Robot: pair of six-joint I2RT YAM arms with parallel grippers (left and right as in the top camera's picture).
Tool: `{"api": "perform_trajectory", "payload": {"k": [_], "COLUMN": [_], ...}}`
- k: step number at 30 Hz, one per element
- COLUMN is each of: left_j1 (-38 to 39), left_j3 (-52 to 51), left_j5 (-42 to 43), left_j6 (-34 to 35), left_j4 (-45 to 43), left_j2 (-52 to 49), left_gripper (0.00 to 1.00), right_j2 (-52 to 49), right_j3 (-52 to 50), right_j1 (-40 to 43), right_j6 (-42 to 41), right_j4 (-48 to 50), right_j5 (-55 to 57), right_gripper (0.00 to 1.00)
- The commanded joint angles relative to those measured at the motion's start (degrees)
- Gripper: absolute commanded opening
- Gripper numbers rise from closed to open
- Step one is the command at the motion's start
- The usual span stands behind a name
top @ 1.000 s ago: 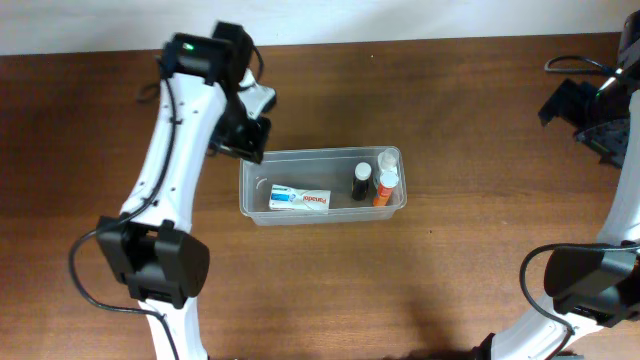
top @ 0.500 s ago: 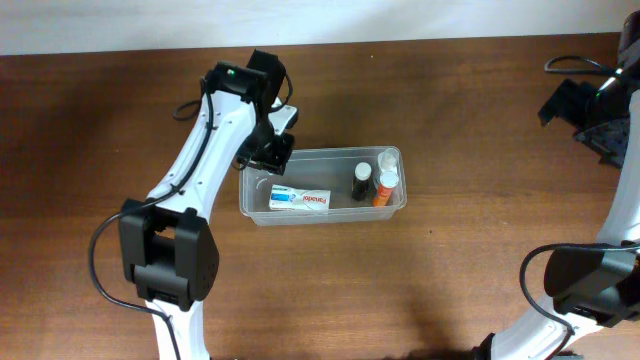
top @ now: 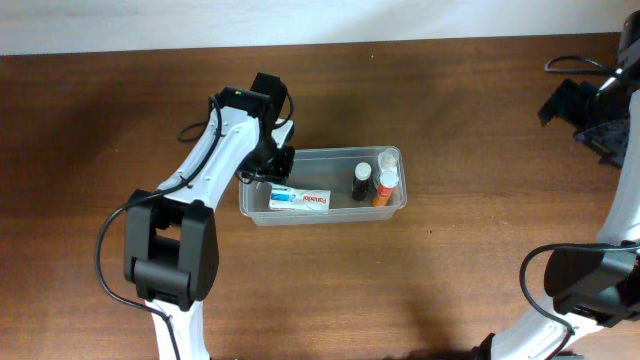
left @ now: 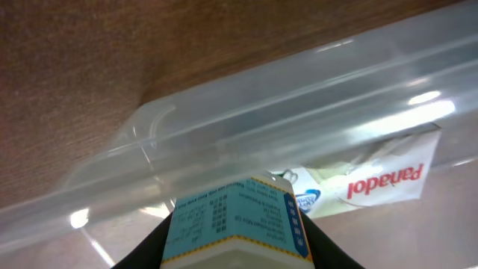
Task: Pack container
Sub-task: 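Carry the jar over the container and lower it beside the box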
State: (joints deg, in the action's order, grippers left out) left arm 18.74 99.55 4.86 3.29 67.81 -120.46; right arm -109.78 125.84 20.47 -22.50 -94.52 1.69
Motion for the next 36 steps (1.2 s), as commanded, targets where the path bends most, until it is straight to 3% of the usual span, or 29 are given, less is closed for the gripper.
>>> {"api": "perform_trajectory", "payload": {"k": [1,17,36], "left_j1": [0.02,0.02,0.02], "left_j3": [-1.31,-7.52,-7.69], "left_j5": [-1.81,-2.34,-2.29], "left_j6": [2.82,3.58,3.56], "left_j4": [-1.25,-7.91,-6.86], "left_j2": [0.22,0.2,0.15], "left_gripper": [0.21,0.21,0.21], "right_j2": [0.37,0.37,0.37], "right_j3": [0.7,0.7,0.7], "right_j1": [-0.15,-0.15,-0.15], "right_j6": [-0.31,-0.31,-0.28], "right_j4": [0.0,0.02,0.02], "right_j5": [0.5,0.5,0.5], "right_gripper": [0.98,0.98,0.98]}}
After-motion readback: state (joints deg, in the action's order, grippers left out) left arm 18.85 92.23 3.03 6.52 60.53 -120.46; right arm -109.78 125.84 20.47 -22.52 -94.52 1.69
